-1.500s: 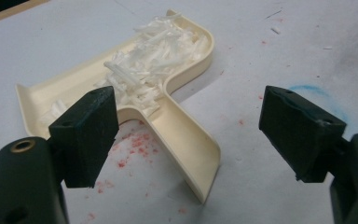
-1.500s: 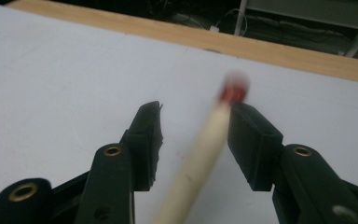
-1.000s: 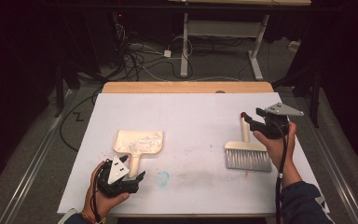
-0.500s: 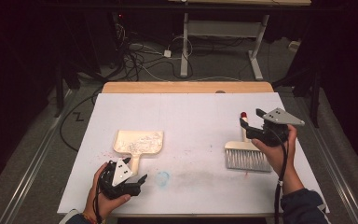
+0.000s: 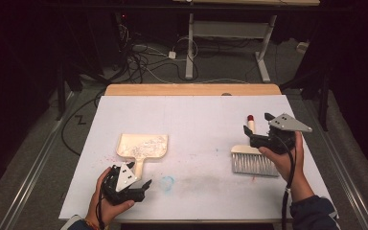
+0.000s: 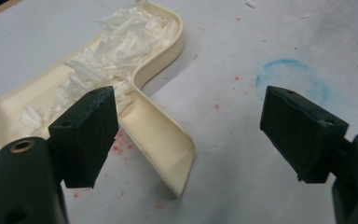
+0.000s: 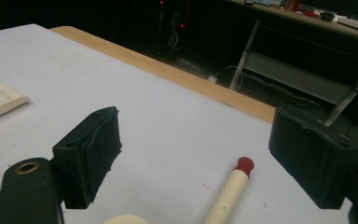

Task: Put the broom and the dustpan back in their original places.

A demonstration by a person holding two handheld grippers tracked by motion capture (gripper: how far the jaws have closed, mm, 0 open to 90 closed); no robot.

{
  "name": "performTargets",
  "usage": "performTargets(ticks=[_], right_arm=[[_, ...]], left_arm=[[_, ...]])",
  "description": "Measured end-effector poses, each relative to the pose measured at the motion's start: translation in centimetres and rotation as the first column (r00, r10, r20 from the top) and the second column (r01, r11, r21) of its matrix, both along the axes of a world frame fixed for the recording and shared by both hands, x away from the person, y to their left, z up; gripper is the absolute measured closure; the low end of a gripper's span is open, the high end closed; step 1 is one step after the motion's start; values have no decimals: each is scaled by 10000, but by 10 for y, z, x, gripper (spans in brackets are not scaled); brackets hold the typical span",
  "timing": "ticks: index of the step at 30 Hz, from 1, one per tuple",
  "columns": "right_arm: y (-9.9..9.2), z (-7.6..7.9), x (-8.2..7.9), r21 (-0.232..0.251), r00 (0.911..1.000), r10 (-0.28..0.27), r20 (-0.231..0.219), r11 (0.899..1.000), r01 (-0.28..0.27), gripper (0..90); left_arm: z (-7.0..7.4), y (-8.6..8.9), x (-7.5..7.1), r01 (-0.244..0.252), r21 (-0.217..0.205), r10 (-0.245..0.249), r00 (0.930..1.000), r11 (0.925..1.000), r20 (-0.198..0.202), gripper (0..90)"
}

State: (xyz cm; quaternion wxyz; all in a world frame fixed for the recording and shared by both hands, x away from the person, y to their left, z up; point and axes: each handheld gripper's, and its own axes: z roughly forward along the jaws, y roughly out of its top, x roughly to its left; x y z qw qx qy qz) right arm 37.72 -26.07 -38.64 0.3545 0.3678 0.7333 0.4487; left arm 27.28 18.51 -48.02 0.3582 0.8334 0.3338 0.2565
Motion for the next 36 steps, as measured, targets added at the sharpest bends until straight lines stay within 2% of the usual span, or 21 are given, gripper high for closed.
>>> performTargets(ticks=[3,11,16,18,19,25,36], right_arm=[[1,2,-3,-154,9999,67,101,9999,-65,175],[1,7,-13,-109,9994,286,213,9995,-284,181],[2,9,-21,-290,9990,391,227,9988,-385,182],[3,10,-23,-403,9988,428,245,9983,-418,182],[3,10,-25,-466,9987,424,286,9981,-411,182],[3,14,-34,-427,9976,590,362,9974,-574,184],[4,17,-48,-751,9951,863,486,9938,-825,184]], left_arm=[[0,0,0,26,4,-26,10000,10000,3,186],[-1,-1,0,94,93,-93,9999,9999,-46,187],[-1,-1,0,104,119,-103,9999,9999,-62,187],[0,-1,0,172,190,-173,9998,9997,85,186],[0,-1,-1,121,133,-121,9999,9998,-38,187],[0,-1,-1,140,128,-139,9999,9998,-57,186],[-1,-1,-2,193,143,-193,9998,9997,-66,187]])
